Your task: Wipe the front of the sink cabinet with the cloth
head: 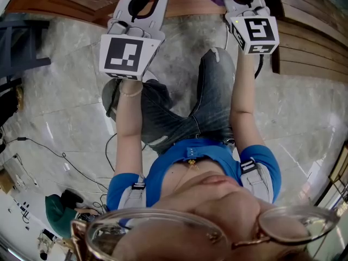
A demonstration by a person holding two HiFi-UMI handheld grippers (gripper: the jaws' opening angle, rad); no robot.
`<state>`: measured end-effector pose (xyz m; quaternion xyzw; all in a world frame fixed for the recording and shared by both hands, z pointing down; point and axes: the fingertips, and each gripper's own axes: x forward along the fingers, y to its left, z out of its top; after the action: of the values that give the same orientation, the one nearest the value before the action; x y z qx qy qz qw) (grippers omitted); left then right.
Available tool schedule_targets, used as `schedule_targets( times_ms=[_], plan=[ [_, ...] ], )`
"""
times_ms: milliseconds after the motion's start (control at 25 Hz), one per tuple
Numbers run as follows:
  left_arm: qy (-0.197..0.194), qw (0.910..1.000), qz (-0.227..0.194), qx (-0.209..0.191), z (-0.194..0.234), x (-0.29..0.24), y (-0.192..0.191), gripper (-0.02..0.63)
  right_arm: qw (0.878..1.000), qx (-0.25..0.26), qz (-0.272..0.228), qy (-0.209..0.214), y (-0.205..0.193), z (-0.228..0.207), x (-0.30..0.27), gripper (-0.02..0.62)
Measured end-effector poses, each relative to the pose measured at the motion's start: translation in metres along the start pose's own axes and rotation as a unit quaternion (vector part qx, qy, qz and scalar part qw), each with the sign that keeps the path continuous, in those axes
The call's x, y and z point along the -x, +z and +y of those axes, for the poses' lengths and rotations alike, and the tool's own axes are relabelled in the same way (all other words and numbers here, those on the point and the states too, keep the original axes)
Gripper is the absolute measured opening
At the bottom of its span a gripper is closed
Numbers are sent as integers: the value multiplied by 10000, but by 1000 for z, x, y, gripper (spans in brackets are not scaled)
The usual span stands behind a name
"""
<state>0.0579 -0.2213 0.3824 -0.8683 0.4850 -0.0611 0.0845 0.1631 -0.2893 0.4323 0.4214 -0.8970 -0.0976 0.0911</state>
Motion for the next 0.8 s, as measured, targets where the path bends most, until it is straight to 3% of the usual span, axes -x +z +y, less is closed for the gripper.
schedule_targets(
  times_ms=[800],
  plan=[
    [-9,10000,45,-21,0,0,-1,0,9979,-12,205,-611,-30,-77,46,55]
  ],
)
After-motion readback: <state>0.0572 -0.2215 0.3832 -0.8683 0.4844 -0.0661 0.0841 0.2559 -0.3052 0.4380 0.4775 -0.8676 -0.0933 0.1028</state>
